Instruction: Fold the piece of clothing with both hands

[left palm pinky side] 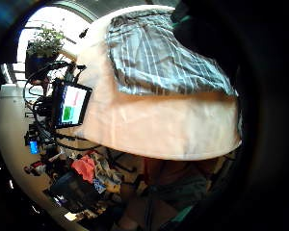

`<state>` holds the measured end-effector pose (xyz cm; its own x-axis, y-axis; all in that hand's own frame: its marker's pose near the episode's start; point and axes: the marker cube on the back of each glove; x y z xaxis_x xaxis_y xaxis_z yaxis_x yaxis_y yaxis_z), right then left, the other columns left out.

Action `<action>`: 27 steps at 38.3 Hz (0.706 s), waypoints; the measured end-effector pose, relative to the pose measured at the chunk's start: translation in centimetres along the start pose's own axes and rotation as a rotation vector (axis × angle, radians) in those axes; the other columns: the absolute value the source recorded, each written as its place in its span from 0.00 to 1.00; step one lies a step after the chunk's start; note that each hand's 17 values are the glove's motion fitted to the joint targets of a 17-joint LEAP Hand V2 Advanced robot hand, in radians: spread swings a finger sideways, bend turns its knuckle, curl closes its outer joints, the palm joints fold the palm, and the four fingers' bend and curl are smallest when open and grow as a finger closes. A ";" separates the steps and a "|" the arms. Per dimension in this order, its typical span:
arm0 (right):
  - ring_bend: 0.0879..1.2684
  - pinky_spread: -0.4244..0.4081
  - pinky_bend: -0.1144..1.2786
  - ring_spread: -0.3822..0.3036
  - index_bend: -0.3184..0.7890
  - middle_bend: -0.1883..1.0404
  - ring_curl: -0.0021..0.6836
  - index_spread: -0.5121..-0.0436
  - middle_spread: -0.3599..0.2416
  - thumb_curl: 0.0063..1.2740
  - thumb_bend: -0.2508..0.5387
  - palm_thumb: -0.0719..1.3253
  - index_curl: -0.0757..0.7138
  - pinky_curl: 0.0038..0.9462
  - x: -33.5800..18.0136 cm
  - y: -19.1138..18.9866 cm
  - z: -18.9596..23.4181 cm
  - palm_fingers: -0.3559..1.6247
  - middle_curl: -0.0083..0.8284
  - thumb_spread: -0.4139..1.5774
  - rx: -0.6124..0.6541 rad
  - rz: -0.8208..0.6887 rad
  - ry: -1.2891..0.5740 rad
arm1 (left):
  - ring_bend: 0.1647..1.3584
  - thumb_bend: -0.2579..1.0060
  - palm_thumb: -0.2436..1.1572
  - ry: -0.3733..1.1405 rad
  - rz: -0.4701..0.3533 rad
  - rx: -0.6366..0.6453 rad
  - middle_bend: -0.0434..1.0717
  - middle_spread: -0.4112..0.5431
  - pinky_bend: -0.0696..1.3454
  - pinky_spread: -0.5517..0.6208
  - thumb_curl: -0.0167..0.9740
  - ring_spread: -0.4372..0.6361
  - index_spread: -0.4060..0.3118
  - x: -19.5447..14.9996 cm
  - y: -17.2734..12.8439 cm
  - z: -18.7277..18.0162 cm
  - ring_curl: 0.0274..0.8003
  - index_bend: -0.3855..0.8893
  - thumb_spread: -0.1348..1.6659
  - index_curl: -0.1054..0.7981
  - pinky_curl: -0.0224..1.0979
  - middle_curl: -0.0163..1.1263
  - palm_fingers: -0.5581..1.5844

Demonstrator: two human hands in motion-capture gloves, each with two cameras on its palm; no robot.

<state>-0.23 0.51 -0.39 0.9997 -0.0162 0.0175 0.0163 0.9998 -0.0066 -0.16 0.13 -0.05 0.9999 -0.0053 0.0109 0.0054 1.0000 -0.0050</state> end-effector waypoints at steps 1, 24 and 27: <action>0.06 0.66 0.46 0.66 0.40 0.26 0.01 0.71 0.62 0.02 0.46 0.17 0.13 0.12 0.0 0.0 0.0 0.22 0.04 0.43 0.002 0.000 0.000 | 0.22 0.38 0.42 -0.001 -0.001 0.000 0.25 0.43 0.37 0.55 0.09 0.48 0.50 0.0 0.1 -0.1 0.07 0.36 0.32 0.14 0.10 0.07 0.49; 0.11 0.82 0.58 0.83 0.42 0.30 0.17 0.30 0.65 0.12 0.41 0.24 0.32 0.30 -0.1 1.3 -1.5 0.17 0.20 0.79 0.040 -0.075 -0.035 | 0.37 0.37 0.54 0.018 0.059 0.004 0.28 0.44 0.50 0.66 0.25 0.59 0.47 0.4 0.8 -2.0 0.29 0.38 0.69 0.22 0.25 0.26 0.39; 0.11 0.82 0.58 0.83 0.43 0.30 0.18 0.30 0.64 0.14 0.38 0.24 0.34 0.31 0.4 1.6 -1.5 0.18 0.21 0.78 0.033 -0.083 -0.046 | 0.38 0.35 0.54 0.018 0.072 -0.001 0.29 0.44 0.51 0.67 0.27 0.59 0.48 0.5 1.3 -2.4 0.30 0.38 0.70 0.23 0.25 0.28 0.39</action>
<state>0.23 2.13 -1.88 0.9930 -0.0999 0.0626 0.0982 0.9947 0.0297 0.33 1.41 -2.45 0.9977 0.0668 -0.0079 -0.0668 0.9977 -0.0066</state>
